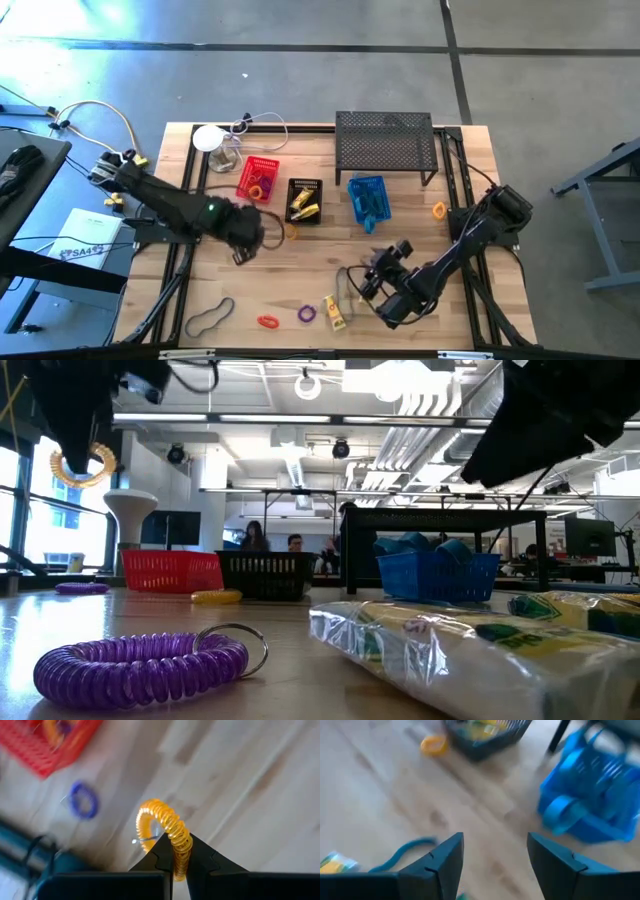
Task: Pick & Place Office Desk Supplies
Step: Put the bottom right yellow wrist coil keychain into the orange bin, then put the top purple wrist coil keychain into the orange bin
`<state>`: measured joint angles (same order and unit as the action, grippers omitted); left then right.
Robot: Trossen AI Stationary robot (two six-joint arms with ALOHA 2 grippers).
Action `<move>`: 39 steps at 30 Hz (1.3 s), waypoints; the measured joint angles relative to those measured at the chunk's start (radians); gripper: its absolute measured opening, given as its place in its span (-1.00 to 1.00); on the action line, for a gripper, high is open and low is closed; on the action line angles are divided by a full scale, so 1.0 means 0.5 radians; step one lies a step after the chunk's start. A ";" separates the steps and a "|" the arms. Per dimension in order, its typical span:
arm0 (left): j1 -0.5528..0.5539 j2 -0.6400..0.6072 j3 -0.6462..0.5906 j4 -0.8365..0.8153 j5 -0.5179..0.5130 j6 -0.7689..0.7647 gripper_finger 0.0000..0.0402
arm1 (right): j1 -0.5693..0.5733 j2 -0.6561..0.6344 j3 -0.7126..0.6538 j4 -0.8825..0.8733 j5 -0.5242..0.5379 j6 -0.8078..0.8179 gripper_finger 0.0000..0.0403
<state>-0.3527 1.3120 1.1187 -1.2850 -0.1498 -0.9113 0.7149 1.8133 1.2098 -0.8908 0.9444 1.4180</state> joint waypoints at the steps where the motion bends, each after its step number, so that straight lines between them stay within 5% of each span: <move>1: 0.076 -0.012 0.000 -0.067 0.039 0.036 -0.93 | 0.001 0.000 0.000 -0.021 0.060 -0.002 0.02; 9: 0.903 -0.045 -0.001 -0.136 0.132 0.459 -0.93 | -0.138 0.000 0.000 -0.037 0.152 -0.229 0.02; 17: 1.555 0.050 -0.005 0.318 0.147 0.671 -0.93 | -0.320 0.000 0.000 0.026 0.235 -0.523 0.02; 34: 1.520 0.328 -0.004 0.381 -0.011 0.678 -0.47 | -0.440 0.000 0.000 0.456 0.240 -1.169 0.02; 39: 1.520 0.242 -0.004 0.189 0.333 0.677 -0.45 | -0.441 0.000 0.000 0.506 0.221 -1.221 0.02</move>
<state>0.4074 1.4331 1.1168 -1.1908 0.0167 -0.5727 0.4946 1.8133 1.2098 -0.6380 1.0548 0.8074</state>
